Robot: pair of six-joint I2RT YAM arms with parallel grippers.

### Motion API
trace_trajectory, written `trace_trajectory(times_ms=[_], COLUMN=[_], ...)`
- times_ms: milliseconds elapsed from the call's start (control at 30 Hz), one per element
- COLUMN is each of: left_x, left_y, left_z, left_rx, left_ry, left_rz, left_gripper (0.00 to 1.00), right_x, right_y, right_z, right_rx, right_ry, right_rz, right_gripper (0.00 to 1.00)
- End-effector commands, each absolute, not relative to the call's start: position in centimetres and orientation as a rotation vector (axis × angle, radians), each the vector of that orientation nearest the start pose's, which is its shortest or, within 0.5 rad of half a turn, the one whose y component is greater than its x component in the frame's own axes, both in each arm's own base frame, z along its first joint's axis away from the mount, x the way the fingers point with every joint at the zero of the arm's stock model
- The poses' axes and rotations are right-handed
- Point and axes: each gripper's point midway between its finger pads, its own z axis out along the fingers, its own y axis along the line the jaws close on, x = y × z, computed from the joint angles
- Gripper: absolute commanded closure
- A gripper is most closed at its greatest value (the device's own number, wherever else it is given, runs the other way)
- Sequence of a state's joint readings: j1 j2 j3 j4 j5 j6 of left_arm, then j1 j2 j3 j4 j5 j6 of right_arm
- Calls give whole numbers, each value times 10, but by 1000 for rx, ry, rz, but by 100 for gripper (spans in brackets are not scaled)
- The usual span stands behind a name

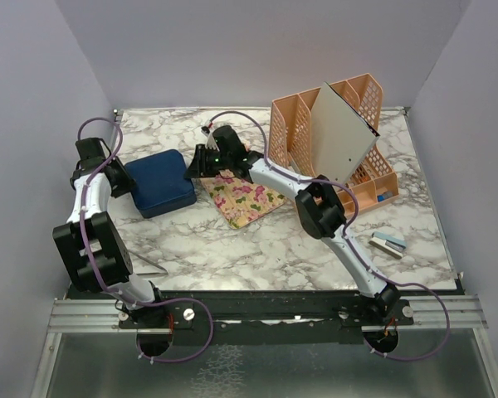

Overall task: Pack the chocolate
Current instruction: Adjust the packing box at the center of the board.

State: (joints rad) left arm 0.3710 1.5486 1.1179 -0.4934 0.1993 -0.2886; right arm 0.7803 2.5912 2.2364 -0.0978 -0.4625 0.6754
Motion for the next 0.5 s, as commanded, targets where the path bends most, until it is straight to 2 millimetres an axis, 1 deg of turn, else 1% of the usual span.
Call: trace_trajectory(times_ms=[0, 133, 333, 467], left_x=[365, 371, 370, 370], left_y=[92, 90, 96, 103], left_z=[107, 101, 91, 90], left_rx=[-696, -678, -696, -705], left_ry=[2396, 2397, 2421, 2423], left_rz=[-184, -214, -171, -129], left_gripper=[68, 68, 68, 60], right_x=[380, 379, 380, 380], right_y=[570, 570, 567, 566], right_z=[133, 132, 132, 135], right_rx=[-552, -557, -554, -550], right_ry=[2150, 2149, 2145, 2139], right_rz=[1398, 1388, 1361, 1361], right_gripper=[69, 69, 68, 63])
